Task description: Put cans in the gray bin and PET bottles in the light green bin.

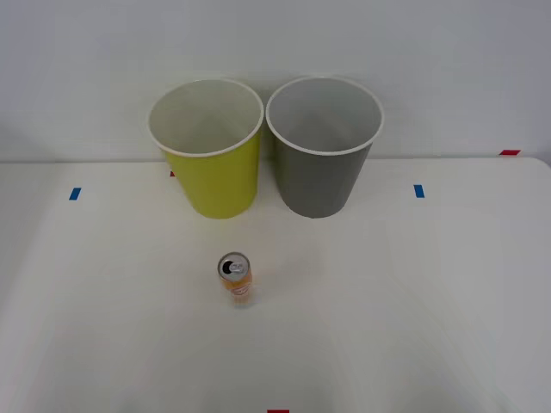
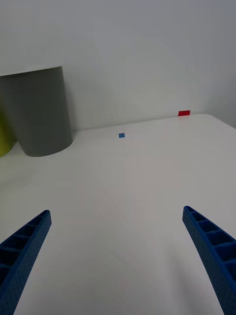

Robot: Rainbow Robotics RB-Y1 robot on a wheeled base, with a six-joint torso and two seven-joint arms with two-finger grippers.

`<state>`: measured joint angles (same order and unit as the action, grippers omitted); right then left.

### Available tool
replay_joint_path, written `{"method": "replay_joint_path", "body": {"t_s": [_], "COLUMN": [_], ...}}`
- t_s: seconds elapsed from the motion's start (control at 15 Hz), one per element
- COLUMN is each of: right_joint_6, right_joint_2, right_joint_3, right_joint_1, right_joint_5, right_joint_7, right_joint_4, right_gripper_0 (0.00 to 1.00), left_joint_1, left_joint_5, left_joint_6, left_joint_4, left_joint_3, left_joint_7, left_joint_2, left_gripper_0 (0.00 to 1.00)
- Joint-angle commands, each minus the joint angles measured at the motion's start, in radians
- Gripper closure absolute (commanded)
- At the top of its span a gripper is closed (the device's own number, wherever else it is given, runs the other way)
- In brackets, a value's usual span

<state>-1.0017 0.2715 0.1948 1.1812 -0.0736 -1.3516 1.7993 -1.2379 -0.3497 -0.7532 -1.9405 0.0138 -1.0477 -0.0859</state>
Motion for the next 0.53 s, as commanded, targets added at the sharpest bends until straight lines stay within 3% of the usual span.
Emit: {"method": "replay_joint_path", "body": {"t_s": [0.07, 0.53], "right_joint_6": [0.0, 0.0], "right_joint_2": [0.0, 0.0], "right_joint_3": [0.0, 0.0], "right_joint_1": [0.0, 0.0], "right_joint_5": [0.0, 0.0], "right_joint_7": [0.0, 0.0], "right_joint_4": [0.0, 0.0], "right_gripper_0": [0.07, 0.07], "left_joint_1": [0.0, 0.0], "left_joint_5": [0.0, 0.0], "left_joint_6": [0.0, 0.0], "left_joint_4": [0.0, 0.0], "left_joint_3": [0.0, 0.0], "left_joint_7": [0.0, 0.0], "left_joint_2": [0.0, 0.0], "left_gripper_0": [0.0, 0.0]}}
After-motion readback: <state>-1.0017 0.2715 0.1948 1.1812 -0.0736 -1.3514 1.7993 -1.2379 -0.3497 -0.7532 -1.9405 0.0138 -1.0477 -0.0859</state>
